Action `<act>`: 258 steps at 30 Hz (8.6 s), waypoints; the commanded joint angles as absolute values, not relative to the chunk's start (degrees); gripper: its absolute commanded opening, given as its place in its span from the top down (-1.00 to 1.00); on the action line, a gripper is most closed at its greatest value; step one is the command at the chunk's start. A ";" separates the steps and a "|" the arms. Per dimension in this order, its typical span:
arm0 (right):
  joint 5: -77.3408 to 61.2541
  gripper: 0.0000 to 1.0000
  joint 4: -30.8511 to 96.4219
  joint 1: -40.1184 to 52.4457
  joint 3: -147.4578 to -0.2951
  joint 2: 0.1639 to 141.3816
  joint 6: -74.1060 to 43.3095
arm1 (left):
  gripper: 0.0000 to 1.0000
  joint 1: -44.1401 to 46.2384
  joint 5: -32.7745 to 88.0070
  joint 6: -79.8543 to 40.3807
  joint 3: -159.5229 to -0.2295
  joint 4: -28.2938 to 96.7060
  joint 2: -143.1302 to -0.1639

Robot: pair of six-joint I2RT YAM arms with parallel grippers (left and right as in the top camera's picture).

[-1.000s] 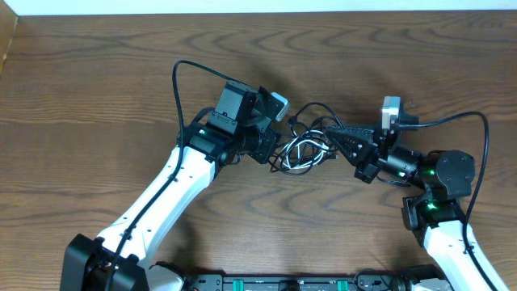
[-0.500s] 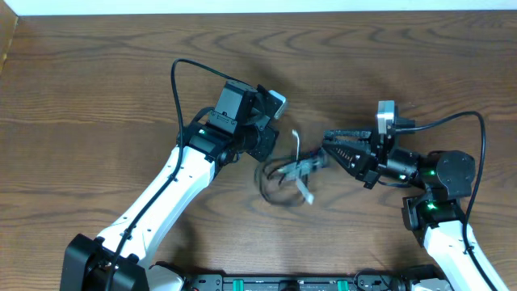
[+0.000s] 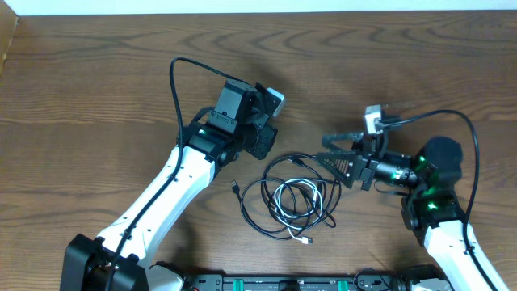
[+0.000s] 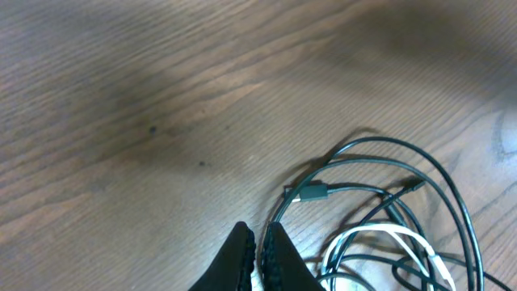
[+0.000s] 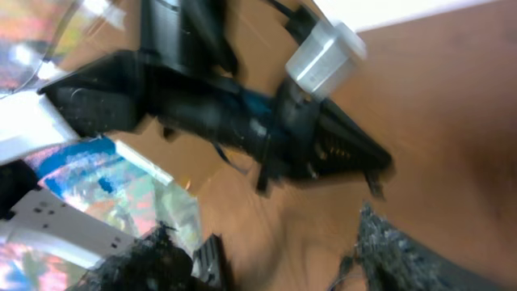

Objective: Untangle cables

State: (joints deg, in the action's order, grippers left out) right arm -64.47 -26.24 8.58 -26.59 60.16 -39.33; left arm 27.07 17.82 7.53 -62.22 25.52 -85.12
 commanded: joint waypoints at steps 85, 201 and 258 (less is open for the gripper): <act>-24.03 0.97 -14.11 18.94 -42.13 61.39 -33.17 | -0.79 17.69 33.71 10.79 -62.35 29.08 -85.73; -9.32 0.86 17.45 38.94 -42.28 87.61 -19.25 | -0.79 17.85 45.32 20.56 -62.35 26.55 -85.73; 0.84 0.98 29.34 34.50 -66.74 61.98 -15.55 | -0.79 17.87 35.09 8.95 -62.08 15.90 -85.73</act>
